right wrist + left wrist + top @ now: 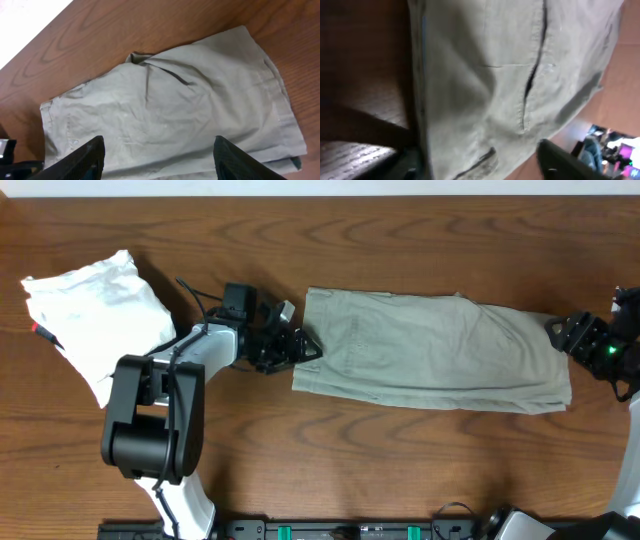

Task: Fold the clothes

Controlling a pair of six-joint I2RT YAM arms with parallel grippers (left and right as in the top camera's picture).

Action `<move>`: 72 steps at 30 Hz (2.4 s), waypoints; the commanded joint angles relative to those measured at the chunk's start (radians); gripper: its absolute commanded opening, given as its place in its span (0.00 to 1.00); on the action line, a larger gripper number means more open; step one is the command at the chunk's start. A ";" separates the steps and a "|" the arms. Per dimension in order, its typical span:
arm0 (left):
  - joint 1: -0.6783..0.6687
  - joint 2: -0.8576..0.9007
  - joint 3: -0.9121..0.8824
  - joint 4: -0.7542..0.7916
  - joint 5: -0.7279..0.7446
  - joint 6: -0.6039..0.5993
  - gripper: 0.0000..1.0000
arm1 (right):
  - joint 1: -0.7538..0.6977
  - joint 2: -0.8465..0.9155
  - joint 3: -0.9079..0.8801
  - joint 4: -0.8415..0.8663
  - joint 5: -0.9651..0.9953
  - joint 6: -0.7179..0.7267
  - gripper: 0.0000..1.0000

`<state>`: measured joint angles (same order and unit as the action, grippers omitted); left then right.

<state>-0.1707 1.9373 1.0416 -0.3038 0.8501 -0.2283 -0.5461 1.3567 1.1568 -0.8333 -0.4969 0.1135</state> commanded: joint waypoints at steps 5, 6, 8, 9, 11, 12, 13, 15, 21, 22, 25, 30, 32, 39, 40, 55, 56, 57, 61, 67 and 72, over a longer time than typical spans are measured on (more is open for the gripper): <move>-0.005 0.032 -0.016 0.006 -0.023 0.003 0.30 | 0.011 -0.003 0.009 -0.005 0.001 -0.003 0.68; -0.005 0.032 -0.016 0.006 -0.023 0.003 0.25 | 0.011 -0.002 0.010 -0.005 0.003 -0.003 0.68; -0.005 0.032 -0.016 0.006 -0.023 0.003 0.15 | 0.011 -0.002 0.010 -0.005 0.003 -0.003 0.68; -0.005 0.032 -0.016 0.005 -0.023 0.002 0.08 | 0.011 -0.002 0.009 -0.005 0.003 -0.003 0.68; -0.005 0.032 -0.016 0.005 -0.022 0.003 0.06 | 0.011 -0.002 0.010 -0.005 0.003 -0.003 0.69; -0.005 0.032 -0.016 0.005 -0.019 0.003 0.06 | 0.011 -0.002 0.010 -0.006 0.003 -0.003 0.69; -0.004 0.030 -0.016 0.005 -0.010 0.003 0.06 | 0.011 -0.002 0.010 -0.007 0.004 -0.003 0.69; 0.000 0.024 -0.016 0.006 0.033 0.007 0.06 | 0.011 -0.003 0.010 -0.011 0.016 -0.003 0.69; 0.032 -0.023 -0.016 0.004 0.087 0.006 0.06 | 0.021 -0.002 0.009 -0.035 0.023 -0.037 0.68; 0.038 -0.038 -0.016 0.000 0.089 0.007 0.06 | 0.029 -0.002 0.009 -0.039 0.022 -0.040 0.68; 0.056 -0.079 -0.016 -0.017 0.088 0.008 0.06 | 0.070 -0.002 0.009 -0.042 0.025 -0.043 0.67; 0.113 -0.113 -0.016 -0.068 0.035 0.007 0.06 | 0.167 0.009 0.009 -0.043 0.095 -0.043 0.67; 0.142 -0.112 -0.016 -0.105 -0.004 0.007 0.06 | 0.204 0.020 0.009 -0.043 0.123 -0.043 0.68; 0.170 -0.112 -0.016 -0.235 -0.105 0.010 0.27 | 0.277 0.065 0.009 -0.039 0.157 -0.040 0.69; 0.170 -0.112 -0.016 -0.259 -0.106 0.010 0.43 | 0.279 0.071 0.009 -0.040 0.157 -0.040 0.69; 0.166 -0.112 -0.043 -0.455 -0.188 -0.322 0.98 | 0.279 0.084 0.009 -0.045 0.157 -0.040 0.70; 0.162 -0.112 -0.049 -0.443 -0.183 -0.343 0.98 | 0.279 0.084 0.009 -0.045 0.157 -0.040 0.70; 0.154 -0.112 -0.059 -0.419 -0.171 -0.360 0.98 | 0.279 0.084 0.009 -0.044 0.157 -0.040 0.70; 0.101 -0.112 -0.107 -0.302 -0.129 -0.426 0.98 | 0.279 0.084 0.009 -0.042 0.157 -0.040 0.70; 0.020 -0.112 -0.171 -0.153 -0.129 -0.546 0.98 | 0.278 0.084 0.009 -0.042 0.158 -0.040 0.70; 0.001 -0.112 -0.175 -0.085 -0.247 -0.582 0.97 | 0.278 0.084 0.009 -0.042 0.158 -0.040 0.71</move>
<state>-0.1596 1.7874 0.9058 -0.4160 0.7757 -0.7799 -0.2760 1.4342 1.1568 -0.8753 -0.3405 0.0895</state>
